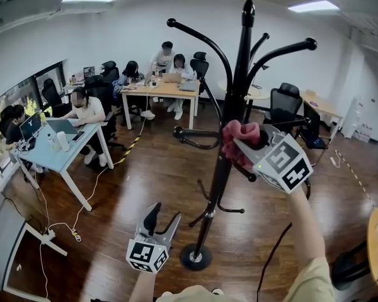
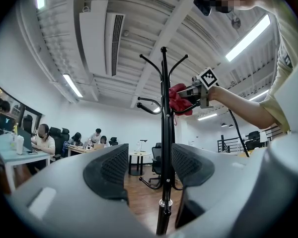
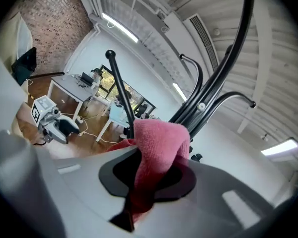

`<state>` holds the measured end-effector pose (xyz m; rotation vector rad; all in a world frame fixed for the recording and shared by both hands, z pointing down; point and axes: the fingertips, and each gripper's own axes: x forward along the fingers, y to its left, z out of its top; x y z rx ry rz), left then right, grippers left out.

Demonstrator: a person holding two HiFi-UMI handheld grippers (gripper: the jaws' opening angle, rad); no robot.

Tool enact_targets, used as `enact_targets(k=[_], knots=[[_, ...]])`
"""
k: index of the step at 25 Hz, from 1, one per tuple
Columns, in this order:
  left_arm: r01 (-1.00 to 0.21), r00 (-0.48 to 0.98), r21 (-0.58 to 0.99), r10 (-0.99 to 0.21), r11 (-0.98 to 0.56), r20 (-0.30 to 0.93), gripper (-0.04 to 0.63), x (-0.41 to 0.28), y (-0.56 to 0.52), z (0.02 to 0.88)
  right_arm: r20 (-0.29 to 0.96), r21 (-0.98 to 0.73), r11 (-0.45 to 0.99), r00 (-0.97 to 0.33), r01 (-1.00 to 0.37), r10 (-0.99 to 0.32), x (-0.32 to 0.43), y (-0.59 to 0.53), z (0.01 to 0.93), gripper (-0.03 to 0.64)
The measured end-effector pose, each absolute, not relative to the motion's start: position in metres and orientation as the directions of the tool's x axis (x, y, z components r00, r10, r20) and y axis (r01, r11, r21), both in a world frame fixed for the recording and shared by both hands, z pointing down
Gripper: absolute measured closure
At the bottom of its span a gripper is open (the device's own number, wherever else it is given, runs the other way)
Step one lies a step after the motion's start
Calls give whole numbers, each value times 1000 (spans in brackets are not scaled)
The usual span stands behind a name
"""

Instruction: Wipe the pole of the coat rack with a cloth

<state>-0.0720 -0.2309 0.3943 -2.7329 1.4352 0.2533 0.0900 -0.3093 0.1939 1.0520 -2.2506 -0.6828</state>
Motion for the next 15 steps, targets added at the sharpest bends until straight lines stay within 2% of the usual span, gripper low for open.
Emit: enact_targets(k=[6, 10, 15], knots=[[-788, 601, 39, -782, -614, -163, 345, -52, -228, 386, -10, 680, 377, -522, -629, -853, 89, -306, 116, 574], [-776, 617, 28, -768, -630, -174, 345, -48, -227, 386, -149, 742, 214, -468, -635, -871, 91, -301, 74, 574], [-773, 621, 33, -766, -634, -169, 345, -48, -224, 386, -382, 780, -96, -350, -618, -855, 114, -283, 19, 574]])
